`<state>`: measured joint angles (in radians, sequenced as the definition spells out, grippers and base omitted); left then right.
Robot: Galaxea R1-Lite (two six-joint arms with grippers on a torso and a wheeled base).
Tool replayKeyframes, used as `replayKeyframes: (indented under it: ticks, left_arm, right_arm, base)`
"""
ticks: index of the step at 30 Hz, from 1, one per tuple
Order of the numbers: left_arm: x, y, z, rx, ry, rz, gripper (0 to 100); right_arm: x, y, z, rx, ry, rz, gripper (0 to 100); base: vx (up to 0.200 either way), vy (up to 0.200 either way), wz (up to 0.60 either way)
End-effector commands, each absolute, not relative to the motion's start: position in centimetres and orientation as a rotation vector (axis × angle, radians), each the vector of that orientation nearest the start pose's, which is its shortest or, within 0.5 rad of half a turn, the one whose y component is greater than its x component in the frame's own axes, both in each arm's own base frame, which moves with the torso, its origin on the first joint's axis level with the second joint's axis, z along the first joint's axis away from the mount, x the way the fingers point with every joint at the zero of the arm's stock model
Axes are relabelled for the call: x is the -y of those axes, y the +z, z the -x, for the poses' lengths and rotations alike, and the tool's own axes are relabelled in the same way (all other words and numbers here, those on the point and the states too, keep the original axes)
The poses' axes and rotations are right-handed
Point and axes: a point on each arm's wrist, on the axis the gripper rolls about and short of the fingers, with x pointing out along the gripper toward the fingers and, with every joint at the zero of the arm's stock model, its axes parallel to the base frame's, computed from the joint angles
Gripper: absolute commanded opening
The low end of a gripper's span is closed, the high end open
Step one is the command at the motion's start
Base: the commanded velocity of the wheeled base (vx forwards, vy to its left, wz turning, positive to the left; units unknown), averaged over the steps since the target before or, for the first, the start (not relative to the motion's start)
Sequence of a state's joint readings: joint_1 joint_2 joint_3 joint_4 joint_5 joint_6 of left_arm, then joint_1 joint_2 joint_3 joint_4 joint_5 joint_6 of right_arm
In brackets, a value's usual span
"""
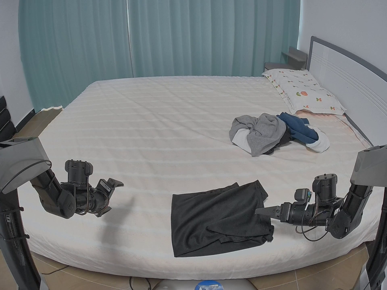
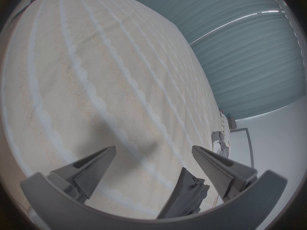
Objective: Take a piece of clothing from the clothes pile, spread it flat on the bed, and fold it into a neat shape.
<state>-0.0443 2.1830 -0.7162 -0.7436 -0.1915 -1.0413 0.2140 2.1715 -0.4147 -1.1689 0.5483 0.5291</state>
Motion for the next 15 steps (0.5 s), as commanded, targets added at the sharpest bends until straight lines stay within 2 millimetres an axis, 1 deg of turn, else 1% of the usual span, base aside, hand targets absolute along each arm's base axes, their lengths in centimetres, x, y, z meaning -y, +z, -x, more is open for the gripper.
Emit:
replayKeyframes:
  ticks: [1, 8, 10, 15]
  left_arm:
    - [2.0, 1.2, -34.2, -0.777, 0.172, 1.042, 100]
    - [2.0, 1.1, -34.2, -0.778, 0.173, 1.042, 100]
    - [2.0, 1.1, -34.2, -0.777, 0.172, 1.042, 100]
    - [2.0, 1.1, -34.2, -0.777, 0.172, 1.042, 100]
  right_arm:
    - [-7.8, -0.1, -28.3, -0.811, 0.573, -0.583, 100]
    - [-7.6, -1.3, -28.4, -0.829, 0.566, -0.552, 100]
    - [-7.6, -1.9, -28.5, -0.836, 0.564, -0.526, 100]
    - [-7.7, -2.2, -28.5, -0.824, 0.577, -0.501, 100]
  base:
    - [0.0, 0.0, 0.0]
    - [0.0, 0.0, 0.0]
    - [0.0, 0.0, 0.0]
    - [0.0, 0.0, 0.0]
